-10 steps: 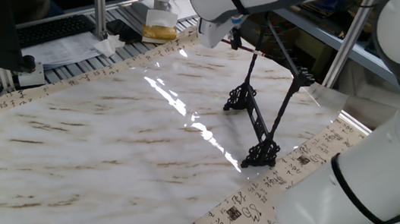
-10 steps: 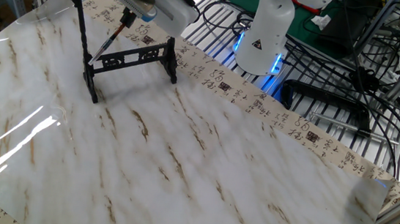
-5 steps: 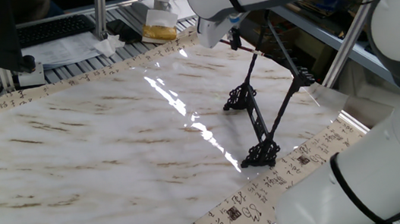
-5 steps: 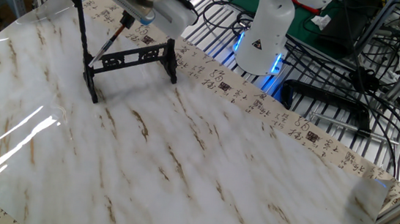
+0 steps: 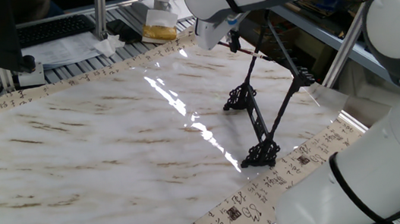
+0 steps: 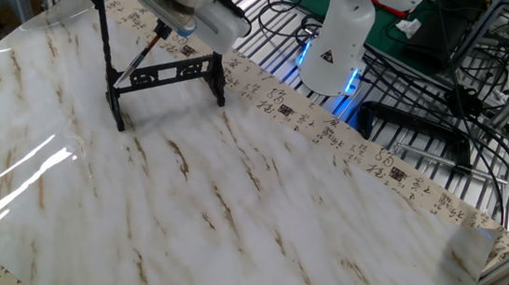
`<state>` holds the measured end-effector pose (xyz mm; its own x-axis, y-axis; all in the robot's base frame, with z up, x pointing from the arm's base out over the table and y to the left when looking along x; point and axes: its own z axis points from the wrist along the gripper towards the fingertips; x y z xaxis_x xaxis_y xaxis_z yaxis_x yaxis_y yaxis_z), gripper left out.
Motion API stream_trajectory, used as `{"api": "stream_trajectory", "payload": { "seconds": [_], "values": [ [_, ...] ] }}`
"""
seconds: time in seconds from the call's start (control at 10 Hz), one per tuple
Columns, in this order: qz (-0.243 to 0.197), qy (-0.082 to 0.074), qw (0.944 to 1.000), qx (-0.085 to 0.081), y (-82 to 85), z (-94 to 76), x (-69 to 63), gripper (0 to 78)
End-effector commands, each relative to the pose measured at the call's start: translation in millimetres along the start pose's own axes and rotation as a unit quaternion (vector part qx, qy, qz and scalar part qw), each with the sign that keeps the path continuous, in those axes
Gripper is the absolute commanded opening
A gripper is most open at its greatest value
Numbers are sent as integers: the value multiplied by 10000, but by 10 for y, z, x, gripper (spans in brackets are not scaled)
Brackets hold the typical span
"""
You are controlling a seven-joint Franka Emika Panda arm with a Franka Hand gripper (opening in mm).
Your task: Place the brush on the pen rack
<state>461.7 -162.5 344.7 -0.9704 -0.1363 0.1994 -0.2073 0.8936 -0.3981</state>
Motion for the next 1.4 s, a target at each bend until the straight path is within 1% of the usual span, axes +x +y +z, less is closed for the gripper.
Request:
{"api": "stream_trajectory", "payload": {
  "seconds": [0.1, 0.4, 0.6, 0.7, 0.8, 0.9, 1.4],
  "values": [
    [68, 315, 9994, -80, 14, 0, -25, 12],
    [49, 383, 9992, -91, 10, -35, -65, 12],
    [-10, 348, 9994, -83, 7, -41, -59, 12],
    [-102, 252, 9996, -68, -18, -61, -27, 12],
    [-142, 266, 9995, -74, -41, -79, -6, 12],
    [-165, 228, 9996, -97, -54, -82, 17, 12],
    [-101, 218, 9996, -130, -49, -52, 76, 12]
  ]
}}
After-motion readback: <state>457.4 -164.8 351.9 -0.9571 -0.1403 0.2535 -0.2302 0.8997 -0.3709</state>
